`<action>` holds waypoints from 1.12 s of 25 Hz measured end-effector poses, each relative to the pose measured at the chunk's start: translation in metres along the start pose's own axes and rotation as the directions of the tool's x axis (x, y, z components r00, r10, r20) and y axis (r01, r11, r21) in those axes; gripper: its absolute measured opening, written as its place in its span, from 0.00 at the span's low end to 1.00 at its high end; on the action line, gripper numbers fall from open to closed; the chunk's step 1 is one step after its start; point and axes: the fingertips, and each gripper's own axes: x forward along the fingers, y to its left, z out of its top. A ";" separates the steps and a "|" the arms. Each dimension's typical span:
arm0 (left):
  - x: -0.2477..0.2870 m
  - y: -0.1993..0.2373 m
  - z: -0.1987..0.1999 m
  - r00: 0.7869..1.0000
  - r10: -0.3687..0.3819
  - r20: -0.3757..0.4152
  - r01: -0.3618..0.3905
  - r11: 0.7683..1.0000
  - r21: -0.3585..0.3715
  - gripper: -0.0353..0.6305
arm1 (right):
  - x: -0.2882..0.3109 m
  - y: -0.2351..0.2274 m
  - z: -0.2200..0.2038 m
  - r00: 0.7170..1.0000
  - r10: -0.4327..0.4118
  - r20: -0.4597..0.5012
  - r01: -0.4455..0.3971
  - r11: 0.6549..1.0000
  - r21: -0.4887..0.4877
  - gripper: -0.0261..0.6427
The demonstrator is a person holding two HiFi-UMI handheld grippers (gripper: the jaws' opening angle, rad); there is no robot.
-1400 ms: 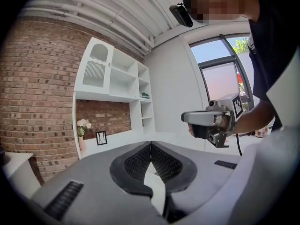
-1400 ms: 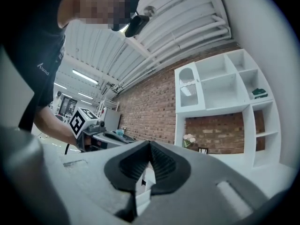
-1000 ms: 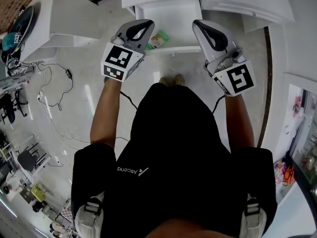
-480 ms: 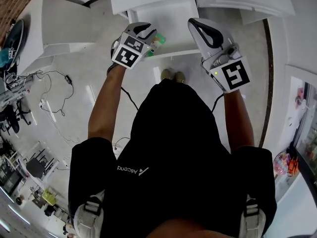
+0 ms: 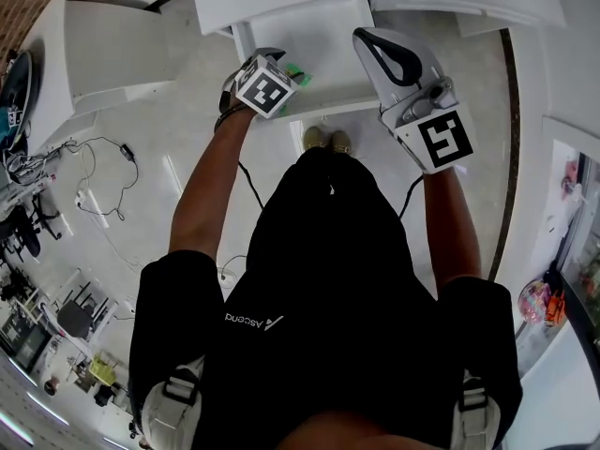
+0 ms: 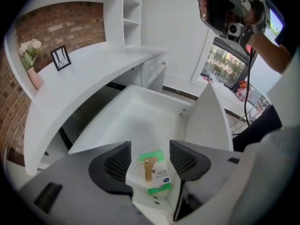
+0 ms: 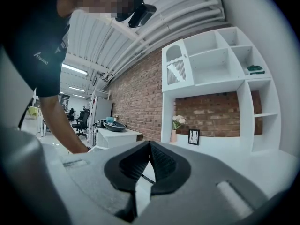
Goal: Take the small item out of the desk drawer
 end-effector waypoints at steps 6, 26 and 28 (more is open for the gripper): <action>0.048 -0.001 -0.024 0.991 -0.050 -0.121 0.049 0.999 -0.010 0.53 | 0.005 -0.013 -0.004 1.000 -0.014 -0.001 0.014 1.000 -0.002 0.04; 0.133 -0.002 -0.087 0.923 -0.077 -0.378 0.047 0.995 -0.088 0.61 | -0.009 -0.043 -0.055 0.996 -0.061 -0.069 0.064 0.997 0.048 0.04; 0.137 -0.004 -0.089 0.918 -0.078 -0.388 0.044 0.995 -0.095 0.61 | -0.013 -0.044 -0.057 0.995 -0.065 -0.072 0.069 0.996 0.051 0.04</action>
